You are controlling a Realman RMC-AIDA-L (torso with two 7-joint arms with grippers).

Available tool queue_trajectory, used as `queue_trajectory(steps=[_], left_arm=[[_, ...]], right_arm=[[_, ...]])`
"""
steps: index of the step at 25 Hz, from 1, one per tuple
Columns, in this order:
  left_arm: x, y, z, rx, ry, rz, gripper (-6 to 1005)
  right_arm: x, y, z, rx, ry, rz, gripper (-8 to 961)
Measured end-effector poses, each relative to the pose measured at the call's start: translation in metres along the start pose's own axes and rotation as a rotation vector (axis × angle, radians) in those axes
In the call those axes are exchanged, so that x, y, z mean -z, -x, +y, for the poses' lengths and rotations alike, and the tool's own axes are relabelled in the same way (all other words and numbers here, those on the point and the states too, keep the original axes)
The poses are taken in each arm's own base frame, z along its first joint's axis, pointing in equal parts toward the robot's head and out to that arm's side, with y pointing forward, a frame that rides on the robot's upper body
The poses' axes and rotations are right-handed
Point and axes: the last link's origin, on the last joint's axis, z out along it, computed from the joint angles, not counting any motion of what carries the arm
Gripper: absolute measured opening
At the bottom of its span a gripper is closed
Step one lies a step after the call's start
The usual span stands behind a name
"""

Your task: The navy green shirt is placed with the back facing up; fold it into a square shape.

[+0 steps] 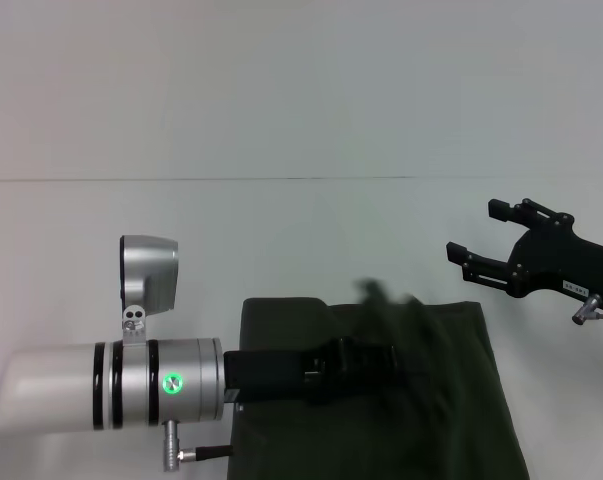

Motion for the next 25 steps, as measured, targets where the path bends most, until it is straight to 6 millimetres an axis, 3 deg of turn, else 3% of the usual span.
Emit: queue_trajectory(steps=[7, 13, 15, 22, 25], left_arm=[[0.003, 0.002, 0.001, 0.001, 0.023, 0.014, 533], [0.016, 0.003, 0.005, -0.056, 0.053, 0.004, 675], [0.03, 0.001, 0.006, -0.114, 0.055, 0.011, 723], [0.106, -0.001, 0.006, -0.435, -0.006, 0.046, 840], [0.124, 0.005, 0.003, -0.577, -0.05, 0.021, 856]], right_arm=[[-0.001, 0.0, 0.0, -0.002, 0.001, 0.0, 883], [0.0, 0.0, 0.002, -0.016, 0.015, -0.001, 883], [0.0, 0.003, 0.004, -0.048, 0.044, 0.003, 883], [0.007, 0.024, 0.005, -0.208, 0.149, 0.07, 884], [0.015, 0.04, 0.005, -0.29, 0.205, 0.1, 884]])
